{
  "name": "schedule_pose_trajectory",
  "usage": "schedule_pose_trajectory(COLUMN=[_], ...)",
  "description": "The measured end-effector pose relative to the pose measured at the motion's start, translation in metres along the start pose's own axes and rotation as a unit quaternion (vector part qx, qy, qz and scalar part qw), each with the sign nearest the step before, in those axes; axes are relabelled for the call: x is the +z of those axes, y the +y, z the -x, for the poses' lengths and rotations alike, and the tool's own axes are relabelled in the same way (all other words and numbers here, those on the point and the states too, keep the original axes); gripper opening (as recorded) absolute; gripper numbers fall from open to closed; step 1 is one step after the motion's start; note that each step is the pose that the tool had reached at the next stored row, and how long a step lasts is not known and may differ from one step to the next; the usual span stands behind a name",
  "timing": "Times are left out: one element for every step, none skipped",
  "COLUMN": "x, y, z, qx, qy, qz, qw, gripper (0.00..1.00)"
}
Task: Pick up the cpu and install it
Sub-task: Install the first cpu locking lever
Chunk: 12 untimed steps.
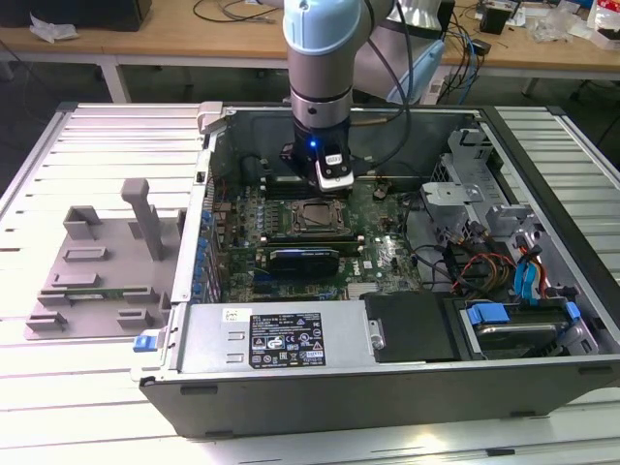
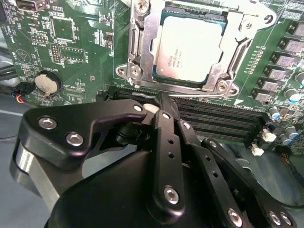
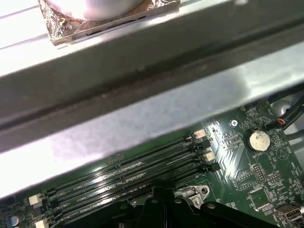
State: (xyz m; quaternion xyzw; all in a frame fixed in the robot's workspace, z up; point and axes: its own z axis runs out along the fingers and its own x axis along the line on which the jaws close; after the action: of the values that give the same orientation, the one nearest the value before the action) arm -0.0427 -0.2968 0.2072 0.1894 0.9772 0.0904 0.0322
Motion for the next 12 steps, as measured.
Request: schedule_pose_trajectory(x=[-0.0001, 0.0, 0.0001, 0.0004, 0.0006, 0.0007, 0.0007, 0.0007, 0.0007, 0.0007, 0.0006, 0.0005], y=[0.0002, 0.0007, 0.0018, 0.0033, 0.0043, 0.0047, 0.0047, 0.0047, 0.0046, 0.0044, 0.0038, 0.0036], z=[-0.0001, -0.001, -0.002, -0.003, -0.0037, -0.0041, -0.0042, -0.0042, -0.0041, -0.0041, -0.0039, -0.0038], qx=[0.0, 0.0, 0.0, 0.0, 0.0, 0.0, 0.0, 0.0, 0.0, 0.0, 0.0, 0.0], qy=[0.0, -0.0001, -0.0001, -0.0002, -0.0003, -0.0003, -0.0003, -0.0005, -0.0007, -0.0008, -0.0011, -0.0011], qz=[-0.0001, -0.0001, -0.0001, -0.0001, 0.0, 0.0, 0.0001, 0.0, -0.0003, -0.0005, -0.0013, -0.0014], qw=[1.0, 1.0, 1.0, 1.0, 1.0, 1.0, 1.0, 1.0, 1.0, 1.0, 1.0, 1.0], gripper=[0.11, 0.11, 0.11, 0.11, 0.11, 0.11, 0.11, 0.11, 0.11, 0.11, 0.11, 0.11])
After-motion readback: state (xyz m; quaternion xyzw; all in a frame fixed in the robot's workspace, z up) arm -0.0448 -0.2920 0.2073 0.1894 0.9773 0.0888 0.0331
